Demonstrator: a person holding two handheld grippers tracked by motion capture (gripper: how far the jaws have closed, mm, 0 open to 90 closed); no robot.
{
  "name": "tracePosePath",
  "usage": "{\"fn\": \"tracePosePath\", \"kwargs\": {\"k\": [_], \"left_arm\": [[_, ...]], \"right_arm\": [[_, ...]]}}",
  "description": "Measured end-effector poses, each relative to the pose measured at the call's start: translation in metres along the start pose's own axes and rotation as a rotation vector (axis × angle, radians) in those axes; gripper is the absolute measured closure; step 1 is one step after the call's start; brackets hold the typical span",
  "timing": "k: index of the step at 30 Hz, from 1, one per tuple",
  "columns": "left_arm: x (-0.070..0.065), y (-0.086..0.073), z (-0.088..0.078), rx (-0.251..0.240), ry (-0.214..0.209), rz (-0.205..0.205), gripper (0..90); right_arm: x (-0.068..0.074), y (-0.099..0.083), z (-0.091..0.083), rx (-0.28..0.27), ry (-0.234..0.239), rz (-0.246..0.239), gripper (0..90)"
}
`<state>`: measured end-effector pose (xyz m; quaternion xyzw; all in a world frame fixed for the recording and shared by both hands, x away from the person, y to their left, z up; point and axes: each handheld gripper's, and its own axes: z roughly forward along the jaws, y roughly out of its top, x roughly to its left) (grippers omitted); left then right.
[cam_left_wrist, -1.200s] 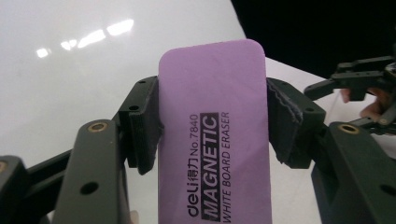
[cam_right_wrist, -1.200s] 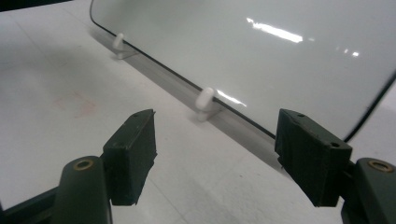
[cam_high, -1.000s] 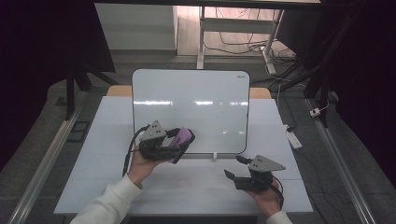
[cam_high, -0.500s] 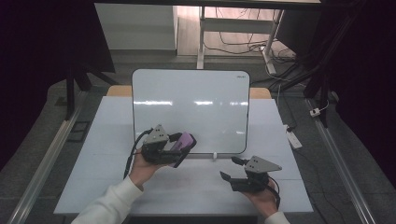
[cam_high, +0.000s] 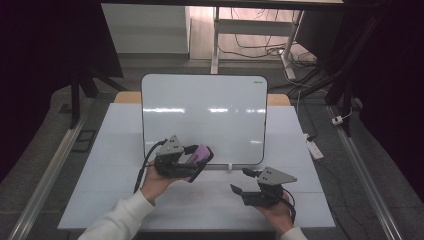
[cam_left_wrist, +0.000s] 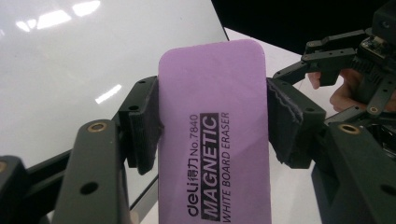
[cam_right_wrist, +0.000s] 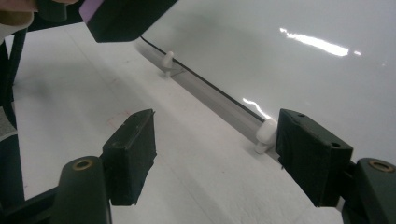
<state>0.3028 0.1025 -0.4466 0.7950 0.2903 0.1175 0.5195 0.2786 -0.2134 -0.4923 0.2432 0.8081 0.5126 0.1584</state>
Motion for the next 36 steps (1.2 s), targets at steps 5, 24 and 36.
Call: {"fn": "tracePosePath", "kwargs": {"k": [5,24,36], "left_arm": [[0.000,0.000,0.001,0.002,0.001,-0.001,40.1],[-0.004,-0.002,0.011,0.011,-0.062,-0.007,40.1],[-0.006,-0.002,0.011,-0.011,-0.118,-0.022,40.1]], "right_arm": [[0.005,0.004,0.005,0.000,0.011,-0.010,28.0],[0.023,0.020,0.037,-0.005,0.129,0.013,23.9],[0.032,0.029,0.058,-0.010,0.221,0.068,21.9]]}}
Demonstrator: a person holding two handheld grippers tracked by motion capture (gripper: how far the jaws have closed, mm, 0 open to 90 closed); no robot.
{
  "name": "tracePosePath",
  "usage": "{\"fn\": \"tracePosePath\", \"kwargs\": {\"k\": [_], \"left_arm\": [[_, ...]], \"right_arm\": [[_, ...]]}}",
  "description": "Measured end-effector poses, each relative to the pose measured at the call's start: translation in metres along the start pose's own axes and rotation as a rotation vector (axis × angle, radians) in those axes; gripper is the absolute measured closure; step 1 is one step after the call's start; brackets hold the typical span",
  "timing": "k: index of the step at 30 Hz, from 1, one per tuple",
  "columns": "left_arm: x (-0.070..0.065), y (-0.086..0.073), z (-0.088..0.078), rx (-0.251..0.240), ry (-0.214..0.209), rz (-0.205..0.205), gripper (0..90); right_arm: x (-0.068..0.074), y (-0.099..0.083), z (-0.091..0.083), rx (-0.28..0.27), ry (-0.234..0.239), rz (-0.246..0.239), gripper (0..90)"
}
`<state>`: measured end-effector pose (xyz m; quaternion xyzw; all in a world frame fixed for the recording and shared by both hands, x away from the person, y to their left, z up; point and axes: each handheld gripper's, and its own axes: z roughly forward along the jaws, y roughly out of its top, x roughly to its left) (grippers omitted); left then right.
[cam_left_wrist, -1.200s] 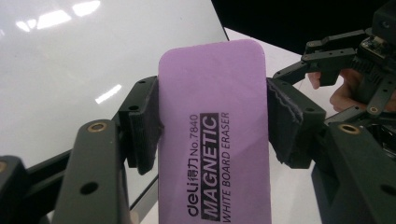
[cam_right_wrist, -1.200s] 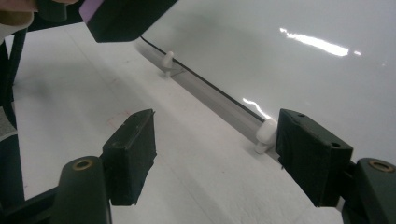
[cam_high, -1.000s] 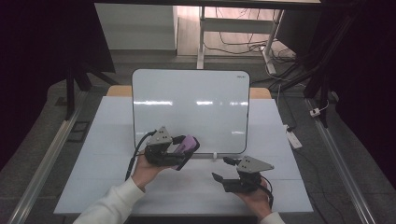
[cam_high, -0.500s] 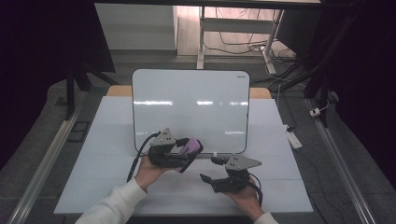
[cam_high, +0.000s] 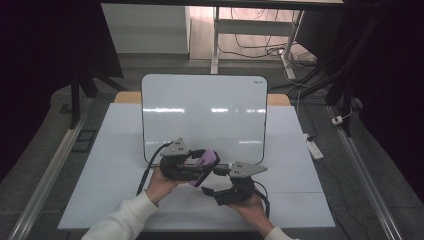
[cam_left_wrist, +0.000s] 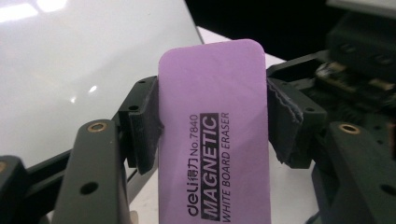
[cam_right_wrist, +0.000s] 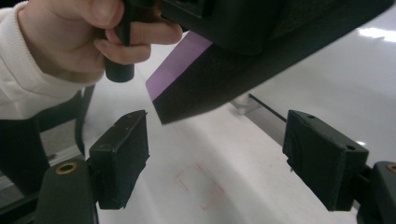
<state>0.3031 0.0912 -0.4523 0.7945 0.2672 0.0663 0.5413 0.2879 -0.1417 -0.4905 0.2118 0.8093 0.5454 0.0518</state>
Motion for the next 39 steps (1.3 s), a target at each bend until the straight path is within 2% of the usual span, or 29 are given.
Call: {"fn": "tracePosePath", "kwargs": {"k": [8,11,15,19,22,26,31,35,38,39], "left_arm": [[-0.003,0.000,-0.001,-0.025,-0.084,-0.001,40.1],[-0.003,0.001,-0.001,-0.033,-0.109,-0.004,40.0],[-0.001,0.001,-0.001,-0.042,-0.141,-0.016,40.0],[0.001,0.001,-0.003,-0.053,-0.150,-0.026,39.9],[0.001,0.001,-0.004,-0.052,-0.149,-0.018,39.7],[-0.001,0.001,-0.004,-0.052,-0.129,-0.003,37.5],[-0.005,0.002,-0.007,-0.061,-0.063,0.028,32.3],[-0.011,0.004,-0.017,-0.078,0.002,0.063,28.5],[-0.017,0.003,-0.022,-0.078,0.062,0.098,28.5],[-0.019,0.003,-0.022,-0.078,0.069,0.109,29.2]], "right_arm": [[-0.007,0.005,0.011,-0.031,0.097,0.038,21.6],[-0.011,0.006,0.013,-0.054,0.156,0.069,22.2],[-0.012,0.006,0.013,-0.074,0.207,0.060,27.4],[-0.013,0.007,0.013,-0.091,0.224,0.064,32.5],[-0.012,0.007,0.013,-0.095,0.224,0.070,35.2],[-0.012,0.007,0.012,-0.095,0.189,0.076,38.2],[-0.013,0.007,0.009,-0.097,0.127,0.073,39.8],[-0.013,0.007,0.007,-0.088,0.047,0.063,40.1],[-0.013,0.007,0.006,-0.076,-0.047,0.059,40.2],[-0.012,0.007,0.005,-0.072,-0.077,0.056,40.2]]}}
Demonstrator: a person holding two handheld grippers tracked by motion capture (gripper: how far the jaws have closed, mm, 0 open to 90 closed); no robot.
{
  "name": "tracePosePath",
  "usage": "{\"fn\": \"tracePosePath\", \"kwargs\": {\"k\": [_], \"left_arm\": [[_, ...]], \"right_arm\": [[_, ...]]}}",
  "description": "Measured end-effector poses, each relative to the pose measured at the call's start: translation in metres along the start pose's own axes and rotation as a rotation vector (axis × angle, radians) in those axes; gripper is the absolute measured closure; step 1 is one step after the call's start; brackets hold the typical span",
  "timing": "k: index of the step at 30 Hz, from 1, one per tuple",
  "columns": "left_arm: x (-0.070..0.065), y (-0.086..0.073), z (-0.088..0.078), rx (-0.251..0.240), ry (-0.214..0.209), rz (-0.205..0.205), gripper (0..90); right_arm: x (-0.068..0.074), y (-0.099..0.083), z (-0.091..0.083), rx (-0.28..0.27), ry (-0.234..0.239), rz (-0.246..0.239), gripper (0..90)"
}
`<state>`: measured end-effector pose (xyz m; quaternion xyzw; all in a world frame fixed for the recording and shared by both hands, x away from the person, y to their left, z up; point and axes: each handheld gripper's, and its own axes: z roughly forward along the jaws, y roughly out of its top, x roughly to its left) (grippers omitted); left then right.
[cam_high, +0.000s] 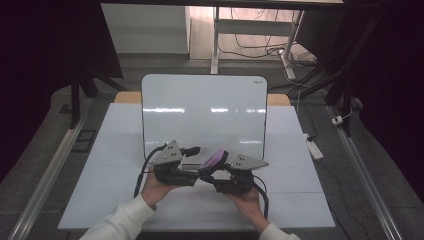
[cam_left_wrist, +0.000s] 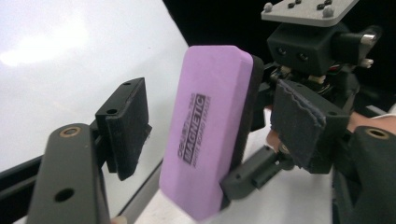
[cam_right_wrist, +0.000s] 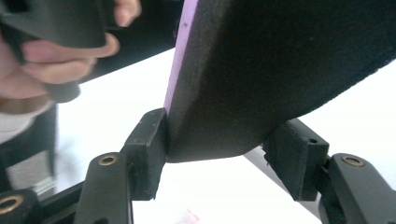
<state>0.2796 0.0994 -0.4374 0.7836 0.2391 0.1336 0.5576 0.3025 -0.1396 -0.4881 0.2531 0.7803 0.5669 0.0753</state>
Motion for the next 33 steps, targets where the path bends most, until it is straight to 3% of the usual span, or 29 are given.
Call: {"fn": "tracePosePath", "kwargs": {"k": [7,12,16,20,26,33], "left_arm": [[-0.016,0.001,0.010,0.035,0.085,0.063,37.4],[-0.020,0.001,0.021,0.052,0.120,0.062,40.7],[-0.023,0.002,0.029,0.071,0.148,0.090,43.8],[-0.023,0.002,0.034,0.080,0.148,0.096,50.5],[-0.026,0.002,0.034,0.084,0.198,0.112,59.4],[-0.027,0.002,0.034,0.084,0.228,0.123,63.0]], "right_arm": [[0.005,0.001,0.000,0.000,-0.124,-0.012,40.4],[0.007,0.000,0.002,-0.016,-0.177,0.000,40.4],[0.012,0.000,0.004,-0.021,-0.209,-0.012,40.4],[0.015,0.001,0.006,-0.021,-0.213,-0.016,40.4],[0.017,0.001,0.008,-0.016,-0.239,-0.004,40.3],[0.016,0.001,0.008,-0.018,-0.231,0.010,39.9]]}}
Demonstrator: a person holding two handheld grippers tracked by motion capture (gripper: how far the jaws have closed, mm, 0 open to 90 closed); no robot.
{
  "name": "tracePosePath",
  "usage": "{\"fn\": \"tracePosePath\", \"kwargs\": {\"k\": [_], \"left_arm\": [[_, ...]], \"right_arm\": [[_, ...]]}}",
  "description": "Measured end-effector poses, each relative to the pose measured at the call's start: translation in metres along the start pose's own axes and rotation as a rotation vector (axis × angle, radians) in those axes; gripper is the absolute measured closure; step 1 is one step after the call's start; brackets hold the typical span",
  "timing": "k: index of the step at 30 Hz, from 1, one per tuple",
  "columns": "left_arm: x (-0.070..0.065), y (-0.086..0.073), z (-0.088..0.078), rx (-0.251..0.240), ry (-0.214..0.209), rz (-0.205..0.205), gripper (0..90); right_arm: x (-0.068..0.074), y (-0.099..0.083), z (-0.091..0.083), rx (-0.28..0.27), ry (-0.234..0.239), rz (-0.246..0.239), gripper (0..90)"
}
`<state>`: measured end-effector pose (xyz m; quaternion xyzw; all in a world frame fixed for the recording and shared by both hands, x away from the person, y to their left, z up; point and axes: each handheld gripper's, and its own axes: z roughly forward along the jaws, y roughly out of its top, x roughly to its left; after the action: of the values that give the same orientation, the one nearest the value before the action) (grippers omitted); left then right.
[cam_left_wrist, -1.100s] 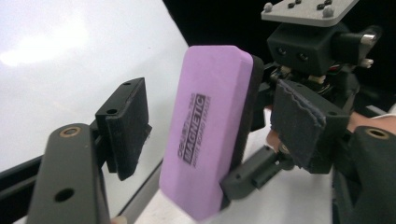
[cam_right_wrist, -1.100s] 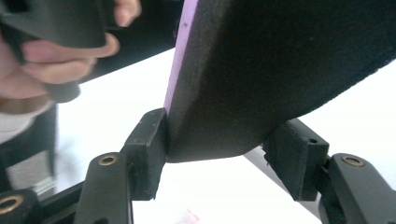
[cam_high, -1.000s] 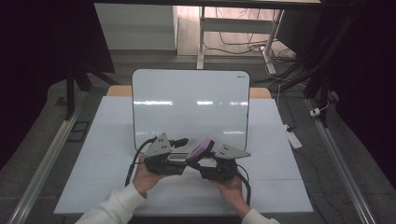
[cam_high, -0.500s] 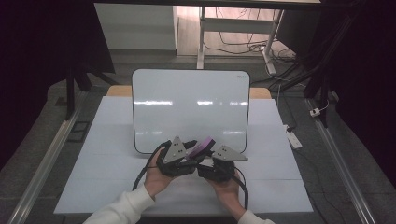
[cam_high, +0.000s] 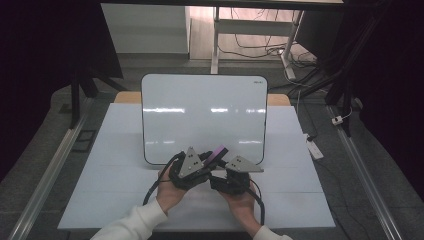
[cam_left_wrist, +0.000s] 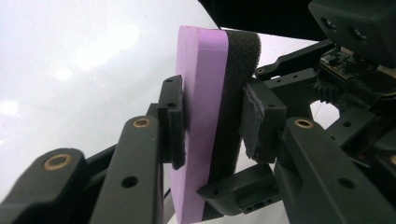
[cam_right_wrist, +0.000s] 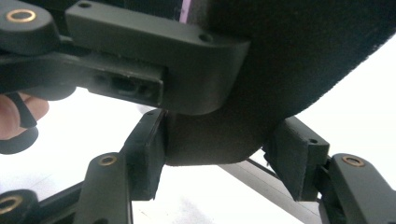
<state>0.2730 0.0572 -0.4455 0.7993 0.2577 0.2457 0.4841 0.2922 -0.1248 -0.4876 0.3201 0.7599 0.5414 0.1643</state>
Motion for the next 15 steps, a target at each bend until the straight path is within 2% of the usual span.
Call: {"fn": "tracePosePath", "kwargs": {"k": [4,7,10,15], "left_arm": [[0.001,0.000,-0.001,-0.002,0.010,-0.004,64.2],[0.005,0.001,-0.003,-0.009,0.007,-0.017,65.0],[0.013,0.002,-0.009,-0.021,0.024,-0.033,65.1],[0.029,0.002,-0.024,-0.032,0.055,-0.072,65.1]], "right_arm": [[-0.002,0.001,0.001,-0.001,0.020,0.014,38.9],[-0.004,0.002,0.000,-0.002,0.040,0.022,34.9],[-0.005,0.004,-0.003,-0.014,0.050,0.027,28.0],[-0.013,0.002,-0.013,-0.011,0.050,0.018,25.3]]}}
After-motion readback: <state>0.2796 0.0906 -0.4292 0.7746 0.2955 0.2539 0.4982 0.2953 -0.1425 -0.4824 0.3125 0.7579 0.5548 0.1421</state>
